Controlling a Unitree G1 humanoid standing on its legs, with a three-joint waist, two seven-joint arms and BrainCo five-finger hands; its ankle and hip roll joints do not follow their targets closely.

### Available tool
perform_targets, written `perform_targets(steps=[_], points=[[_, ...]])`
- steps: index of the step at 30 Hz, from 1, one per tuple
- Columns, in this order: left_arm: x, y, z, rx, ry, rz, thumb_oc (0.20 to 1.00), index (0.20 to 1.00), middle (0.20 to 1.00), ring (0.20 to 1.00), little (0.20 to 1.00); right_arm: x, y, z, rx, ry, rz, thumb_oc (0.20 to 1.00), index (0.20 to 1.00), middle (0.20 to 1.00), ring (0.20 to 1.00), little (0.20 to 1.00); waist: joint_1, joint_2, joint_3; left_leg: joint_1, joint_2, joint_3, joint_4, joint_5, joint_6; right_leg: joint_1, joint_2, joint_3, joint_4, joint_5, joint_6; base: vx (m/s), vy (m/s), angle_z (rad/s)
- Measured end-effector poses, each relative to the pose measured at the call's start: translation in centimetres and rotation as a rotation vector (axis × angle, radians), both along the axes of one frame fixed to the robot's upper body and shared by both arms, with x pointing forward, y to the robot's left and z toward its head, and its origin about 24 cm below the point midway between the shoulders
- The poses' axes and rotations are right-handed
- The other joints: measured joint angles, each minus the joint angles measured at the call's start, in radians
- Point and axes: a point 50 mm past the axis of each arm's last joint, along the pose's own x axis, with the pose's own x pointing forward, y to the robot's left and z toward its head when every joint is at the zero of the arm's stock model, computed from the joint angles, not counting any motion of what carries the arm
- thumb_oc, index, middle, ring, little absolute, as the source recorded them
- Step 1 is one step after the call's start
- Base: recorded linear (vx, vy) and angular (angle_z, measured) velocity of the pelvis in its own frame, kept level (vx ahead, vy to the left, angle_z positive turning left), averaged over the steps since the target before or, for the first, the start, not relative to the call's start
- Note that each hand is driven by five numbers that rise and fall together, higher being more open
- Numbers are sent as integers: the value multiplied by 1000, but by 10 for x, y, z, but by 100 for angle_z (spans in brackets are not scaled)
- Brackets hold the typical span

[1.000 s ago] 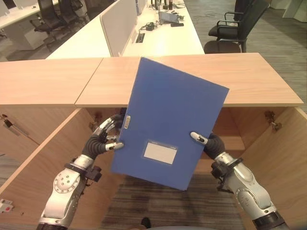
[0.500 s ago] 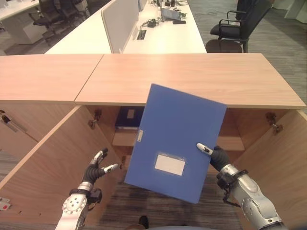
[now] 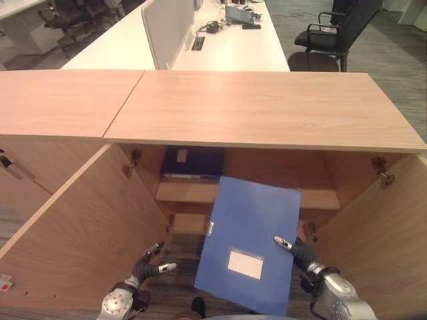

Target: Put the empty folder in the office cabinet

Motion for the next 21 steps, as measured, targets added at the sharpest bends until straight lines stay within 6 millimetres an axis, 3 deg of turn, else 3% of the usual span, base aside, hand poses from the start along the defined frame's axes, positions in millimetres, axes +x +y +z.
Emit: perform_targets(steps=[4,8,14,16,17,20,21], points=[[-2,-3,-3,26,25,-51,1000,1000,1000,1000,1000,-1,-3,-10,-18,41,-48,200,200,200,200,200,0,0,-1,9,0,0,0,0,0,6,0,0,0,0,0,4,19,0],[-10,-6,-10,50,70,-90,1000,1000,1000,1000,1000,-2,9,-16,50,59,-96,200,200,200,200,200,-1,-5,-9,10,0,0,0,0,0,4,-1,0,0,0,0,11,46,0],[-17,-10,-21,42,132,-92,1000,1000,1000,1000,1000,1,21,-25,278,71,-373,200,200,200,200,200,0,-1,-11,9,-4,3,0,-1,1,2,-4,2,0,0,0,8,34,-1],[-19,-16,-23,40,142,-117,1000,1000,1000,1000,1000,16,21,-18,401,13,-533,200,200,200,200,200,0,7,-17,0,-7,9,0,-2,4,-12,-8,8,1,0,1,-25,47,-6],[-19,-16,-23,40,142,-117,1000,1000,1000,1000,1000,16,21,-18,401,13,-533,200,200,200,200,200,0,7,-17,0,-7,9,0,-2,4,-12,-8,8,1,0,1,-35,39,-15],[-18,-21,-24,33,143,-132,1000,1000,1000,1000,1000,40,11,-7,479,-68,-682,200,200,200,200,200,0,19,-15,-10,-9,22,0,0,11,-42,-15,24,34,-4,13,-91,74,-15],[-15,-22,-24,36,137,-130,1000,1000,1000,1000,1000,48,11,-4,497,-84,-709,200,200,200,200,200,3,22,-7,-10,-9,31,0,-8,22,-76,-20,35,94,-19,20,-65,39,-33]])
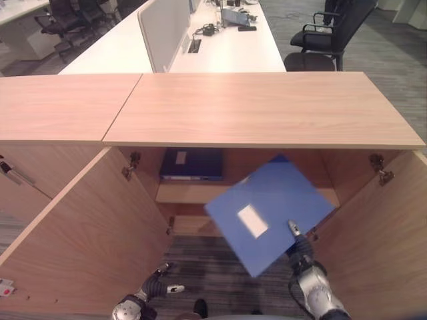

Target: Put the empty folder in the office cabinet

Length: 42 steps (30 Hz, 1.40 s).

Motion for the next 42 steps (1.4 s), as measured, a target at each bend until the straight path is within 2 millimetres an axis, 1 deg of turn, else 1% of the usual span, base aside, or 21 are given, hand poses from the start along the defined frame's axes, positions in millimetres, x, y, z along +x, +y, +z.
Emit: perform_targets(steps=[2,3,4,6,8,10,13,14,17,19,21,24,25,29,31,33,35,36,38,40,42], points=[[9,-4,0,13,-8,-25,1000,1000,1000,1000,1000,33,-4,19,29,-63,-78,200,200,200,200,200,3,36,62,0,21,25,3,3,18,-171,-19,23,314,-45,72,-9,-14,-42],[13,-3,1,20,-14,-23,1000,1000,1000,1000,1000,41,-3,24,43,-79,-96,200,200,200,200,200,4,35,78,1,21,29,10,0,19,-239,-43,10,420,-62,123,213,-106,-1],[16,-1,0,27,-13,-9,1000,1000,1000,1000,1000,44,-4,28,58,-91,-128,200,200,200,200,200,3,25,78,-7,13,25,12,-1,20,-291,-88,6,473,-71,134,221,-102,11],[16,-1,0,20,-14,16,1000,1000,1000,1000,1000,47,-4,30,77,-94,-156,200,200,200,200,200,28,15,76,-2,7,35,1,-6,19,-298,-164,-46,352,-71,140,220,-116,4],[11,1,-3,25,2,24,1000,1000,1000,1000,1000,49,-2,31,81,-101,-164,200,200,200,200,200,37,4,77,3,7,28,2,-11,16,-293,-202,-50,232,-58,161,317,-192,4],[1,3,-11,34,62,49,1000,1000,1000,1000,1000,52,-1,33,82,-105,-167,200,200,200,200,200,32,-1,76,4,14,21,10,-23,5,-291,-231,-73,30,2,188,292,-155,9],[-6,8,-15,49,95,61,1000,1000,1000,1000,1000,39,-12,21,105,-63,-240,200,200,200,200,200,-10,-22,68,28,21,-33,0,-47,-30,-265,-225,-21,-37,41,175,240,-111,49],[-9,5,-18,45,112,66,1000,1000,1000,1000,1000,33,-20,17,106,-42,-275,200,200,200,200,200,-12,-14,69,45,38,-52,0,-58,-51,-252,-207,9,-29,98,158,247,-181,71],[-19,-11,-24,-5,133,75,1000,1000,1000,1000,1000,10,-54,8,53,9,-364,200,200,200,200,200,-35,56,45,74,127,-82,17,-99,-36,-205,-99,-2,-36,136,136,186,-236,19],[-18,-19,-25,-23,127,84,1000,1000,1000,1000,1000,-1,-52,0,30,38,-314,200,200,200,200,200,-56,92,28,81,171,-95,14,-101,-38,-185,-56,-40,-49,160,84,126,-212,38],[-5,-26,-22,-48,92,97,1000,1000,1000,1000,1000,-8,-50,-5,34,59,-321,200,200,200,200,200,-56,101,30,41,195,-112,46,-86,-49,-178,-31,-71,-79,158,68,187,-221,35],[4,-24,-19,-48,72,110,1000,1000,1000,1000,1000,-16,-47,-11,50,84,-332,200,200,200,200,200,-49,87,38,8,193,-116,128,-51,-97,-141,-28,-90,-99,147,42,101,-107,27],[2,-22,-19,-40,73,114,1000,1000,1000,1000,1000,-20,-43,-15,62,97,-333,200,200,200,200,200,-36,88,36,20,194,-119,151,-23,-140,-119,-25,-94,-100,128,12,117,-158,2],[10,-16,-16,-23,51,126,1000,1000,1000,1000,1000,-16,-34,-15,87,92,-323,200,200,200,200,200,-5,61,54,-51,173,-192,271,57,-259,-100,-42,-95,-99,114,-9,93,-115,8],[6,-14,-17,-18,57,143,1000,1000,1000,1000,1000,-15,-27,-17,107,101,-301,200,200,200,200,200,10,37,68,-106,170,-179,367,122,-264,-87,-41,-102,-100,96,-32,194,-39,16],[9,-13,-16,-15,49,145,1000,1000,1000,1000,1000,-14,-24,-17,114,104,-302,200,200,200,200,200,30,23,79,-146,174,-130,402,106,-232,-84,-47,-103,-100,89,-44,165,27,9],[5,-13,-18,-14,63,147,1000,1000,1000,1000,1000,-12,-24,-16,115,103,-303,200,200,200,200,200,29,23,80,-136,171,-102,303,91,-209,-76,-45,-105,-100,84,-52,239,71,14],[6,-13,-18,-3,67,129,1000,1000,1000,1000,1000,-5,-27,-11,108,95,-318,200,200,200,200,200,47,11,88,-123,143,-86,122,51,-185,-88,-52,-98,-100,82,-54,230,84,8],[4,-14,-19,2,76,115,1000,1000,1000,1000,1000,13,-38,5,80,37,-333,200,200,200,200,200,56,13,106,-123,118,-117,24,50,-175,-91,-42,-83,-100,88,-50,156,77,-16],[-4,-14,-22,7,98,109,1000,1000,1000,1000,1000,28,-47,19,61,-19,-345,200,200,200,200,200,65,28,107,-98,101,-149,7,39,-157,-84,-31,-67,-100,90,-49,97,52,-44],[-16,-17,-26,1,126,102,1000,1000,1000,1000,1000,38,-64,37,18,-95,-373,200,200,200,200,200,60,87,93,-78,124,-128,7,35,-108,-59,15,-67,-101,95,-33,129,63,-36]])
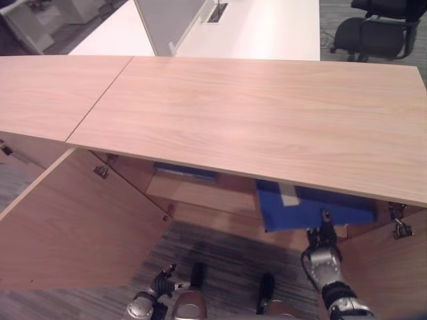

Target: Put the empty folder in the office cabinet

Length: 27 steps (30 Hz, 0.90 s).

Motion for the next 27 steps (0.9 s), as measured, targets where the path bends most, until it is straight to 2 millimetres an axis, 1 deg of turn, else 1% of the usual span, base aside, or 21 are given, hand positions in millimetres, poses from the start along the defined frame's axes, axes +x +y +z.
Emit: perform_targets(steps=[1,2,3,4,5,8,9,10,12,14,17,19,20,21,22,23,25,27], points=[[3,4,2,15,-7,-6,1000,1000,1000,1000,1000,1,-2,2,2,-16,-28,200,200,200,200,200,20,-24,8,9,-18,20,-7,-10,9,5,-19,21,0,-9,19,127,88,-19],[5,9,5,27,-20,-20,1000,1000,1000,1000,1000,4,-4,6,9,-28,-48,200,200,200,200,200,20,-40,10,15,-34,24,-7,-9,14,5,-35,28,0,-10,33,102,115,-11],[6,15,7,47,-22,-42,1000,1000,1000,1000,1000,11,-5,13,21,-48,-70,200,200,200,200,200,20,-61,3,18,-66,33,-7,-16,28,7,-67,33,0,1,49,66,120,2],[6,18,8,56,-25,-50,1000,1000,1000,1000,1000,21,-4,23,36,-84,-84,200,200,200,200,200,19,-62,2,24,-82,37,-7,-21,40,10,-83,37,0,3,53,34,87,-2],[8,21,10,63,-34,-54,1000,1000,1000,1000,1000,33,-4,35,49,-133,-100,200,200,200,200,200,20,-57,2,26,-96,43,-7,-22,54,10,-97,42,0,6,66,14,67,-2],[13,22,14,65,-59,-64,1000,1000,1000,1000,1000,54,-6,63,37,-220,-114,200,200,200,200,200,28,-40,-1,23,-117,44,2,-19,62,9,-112,42,0,6,80,-8,82,4],[14,21,15,68,-65,-85,1000,1000,1000,1000,1000,62,-8,75,32,-245,-118,200,200,200,200,200,36,-34,-2,19,-122,43,3,-17,65,4,-118,41,0,6,81,-14,100,11],[18,18,18,61,-87,-119,1000,1000,1000,1000,1000,75,-18,99,71,-304,-179,200,200,200,200,200,46,-15,2,7,-126,36,3,-16,65,-4,-126,38,0,6,82,-27,119,13],[18,15,18,55,-91,-130,1000,1000,1000,1000,1000,76,-27,107,103,-335,-253,200,200,200,200,200,47,-2,0,0,-130,30,3,-16,65,-7,-130,38,0,4,84,-30,87,12],[23,11,21,47,-112,-157,1000,1000,1000,1000,1000,78,-42,120,80,-355,-301,200,200,200,200,200,48,14,3,-36,-134,29,3,-10,71,-41,-129,40,0,5,90,-50,63,4],[27,5,22,29,-121,-177,1000,1000,1000,1000,1000,75,-64,133,32,-356,-344,200,200,200,200,200,47,35,10,-64,-138,28,3,-2,74,-70,-138,40,0,10,97,-47,66,0],[28,1,22,14,-122,-195,1000,1000,1000,1000,1000,81,-66,143,19,-367,-334,200,200,200,200,200,46,60,12,-89,-140,31,2,0,73,-97,-140,46,0,10,99,-76,62,-5],[30,-3,23,1,-133,-207,1000,1000,1000,1000,1000,86,-66,155,19,-396,-335,200,200,200,200,200,47,75,17,-116,-142,33,2,5,72,-127,-142,50,0,14,104,-135,73,-3],[37,-12,28,-34,-168,-224,1000,1000,1000,1000,1000,92,-71,181,4,-464,-334,200,200,200,200,200,48,107,38,-166,-147,33,3,18,72,-176,-148,52,1,29,107,-129,69,-1],[42,-16,30,-45,-180,-236,1000,1000,1000,1000,1000,94,-75,192,-5,-491,-339,200,200,200,200,200,50,122,59,-175,-150,34,3,27,75,-186,-151,54,4,36,112,-104,53,1],[45,-18,32,-54,-192,-248,1000,1000,1000,1000,1000,95,-78,201,-14,-501,-338,200,200,200,200,200,54,132,66,-193,-153,37,4,36,82,-209,-155,58,8,41,112,-58,21,-11],[50,-22,36,-71,-212,-276,1000,1000,1000,1000,1000,103,-75,224,-22,-552,-322,200,200,200,200,200,59,151,91,-232,-158,52,4,39,79,-270,-162,80,35,45,113,-84,10,-21],[58,-24,41,-73,-239,-297,1000,1000,1000,1000,1000,105,-75,241,-27,-594,-321,200,200,200,200,200,65,160,127,-268,-163,68,23,46,76,-318,-168,97,61,49,115,-78,6,-19]])
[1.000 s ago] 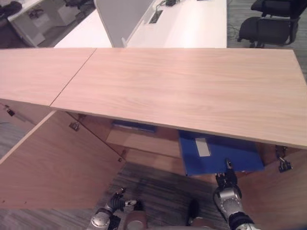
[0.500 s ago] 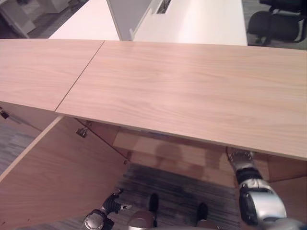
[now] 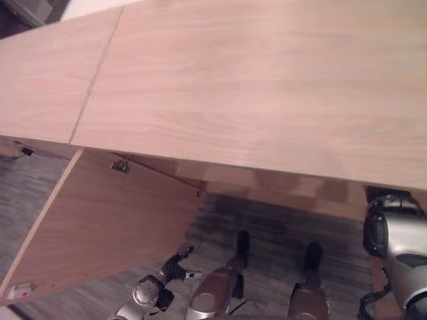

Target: Put the empty folder in the office cabinet

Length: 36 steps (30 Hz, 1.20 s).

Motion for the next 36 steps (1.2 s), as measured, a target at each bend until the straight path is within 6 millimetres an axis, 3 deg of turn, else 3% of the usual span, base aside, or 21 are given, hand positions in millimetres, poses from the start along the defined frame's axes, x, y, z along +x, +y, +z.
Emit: perform_targets(steps=[4,6,8,10,15,22,31,36], points=[[18,0,12,3,-60,-39,1000,1000,1000,1000,1000,2,-3,25,-3,-55,-16,200,200,200,200,200,9,7,61,-88,-7,11,63,-7,8,-130,-9,32,125,-35,-9,-23,-11,-7],[27,0,16,2,-81,-38,1000,1000,1000,1000,1000,0,-7,24,16,-50,-32,200,200,200,200,200,9,5,81,-131,-16,12,104,-15,10,-198,-24,44,220,-71,-14,-3,-21,7],[38,3,26,-8,-125,-29,1000,1000,1000,1000,1000,1,-10,16,109,24,-52,200,200,200,200,200,11,-15,108,-225,-34,23,229,-64,19,-327,-54,79,400,-156,-24,-11,-43,15],[44,7,33,-18,-152,-9,1000,1000,1000,1000,1000,1,-9,18,115,29,-54,200,200,200,200,200,12,-23,115,-320,-33,25,355,-112,20,-420,-60,99,516,-201,-41,-4,-38,8],[50,7,41,-42,-187,-1,1000,1000,1000,1000,1000,8,1,27,128,12,-14,200,200,200,200,200,8,-53,113,-416,-20,21,500,-194,13,-505,-60,117,636,-262,-42,43,-48,1],[60,11,50,-37,-230,22,1000,1000,1000,1000,1000,13,8,29,171,12,3,200,200,200,200,200,6,-106,71,-536,-17,12,607,-233,8,-613,-57,127,716,-283,-44,27,-26,1],[61,17,50,-12,-241,57,1000,1000,1000,1000,1000,12,8,20,206,79,-17,200,200,200,200,200,5,-121,51,-563,-18,22,695,-268,20,-632,-60,152,779,-311,-53,1,-21,-1],[60,22,46,31,-240,93,1000,1000,1000,1000,1000,16,14,22,263,212,-44,200,200,200,200,200,-4,-136,44,-568,-16,21,716,-278,26,-634,-59,153,794,-317,-52,-6,-22,0]])
